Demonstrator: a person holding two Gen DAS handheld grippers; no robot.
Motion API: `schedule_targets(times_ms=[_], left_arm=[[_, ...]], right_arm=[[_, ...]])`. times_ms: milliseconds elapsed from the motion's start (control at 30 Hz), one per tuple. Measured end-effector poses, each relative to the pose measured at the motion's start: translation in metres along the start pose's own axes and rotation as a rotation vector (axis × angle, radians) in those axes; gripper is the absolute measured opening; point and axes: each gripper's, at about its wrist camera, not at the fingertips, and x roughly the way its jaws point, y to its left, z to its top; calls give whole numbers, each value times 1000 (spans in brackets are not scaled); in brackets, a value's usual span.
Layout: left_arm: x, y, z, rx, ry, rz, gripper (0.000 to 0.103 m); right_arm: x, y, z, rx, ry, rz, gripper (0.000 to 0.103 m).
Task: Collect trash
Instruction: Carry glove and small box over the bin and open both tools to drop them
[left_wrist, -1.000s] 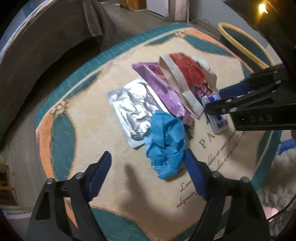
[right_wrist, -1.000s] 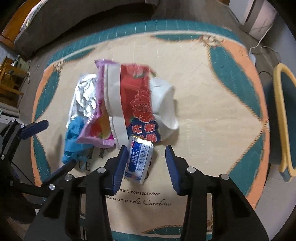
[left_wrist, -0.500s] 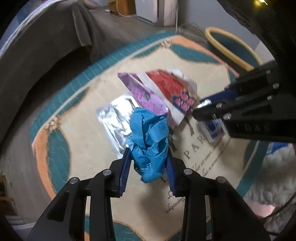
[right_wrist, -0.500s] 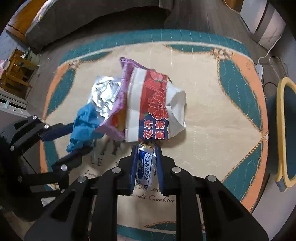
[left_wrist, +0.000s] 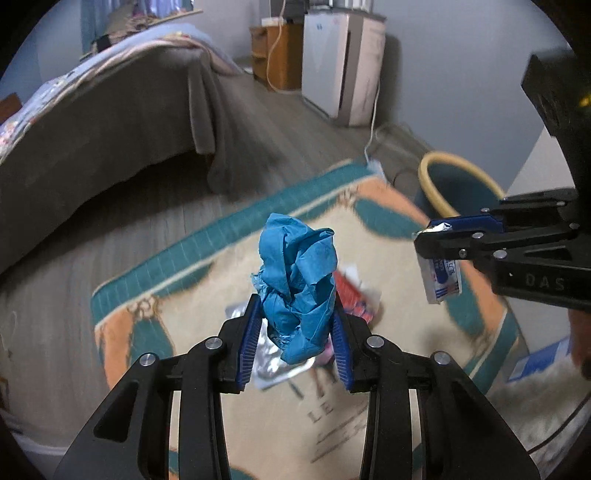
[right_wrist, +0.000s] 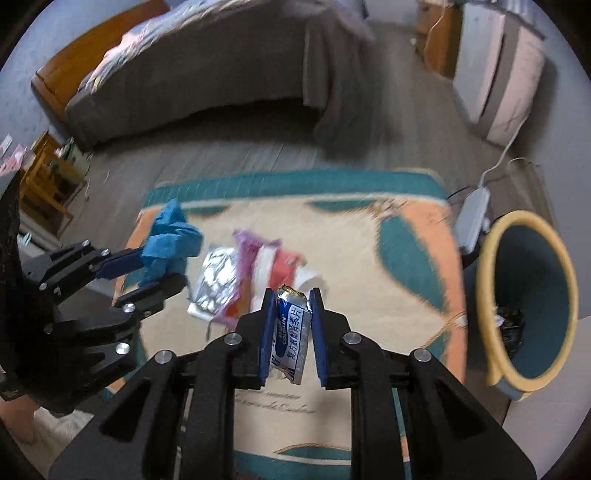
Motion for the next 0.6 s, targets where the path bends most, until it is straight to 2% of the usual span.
schedule_targets(times_ms=[167,600], left_arm=[[-2,-13,17,-7,-40,0,37],[29,-66,56,21,-74,-33,37]], right_arm=[[-8,-39,6,62,-42,-32,18],[-31,-134,8,189,-114,-88,18]])
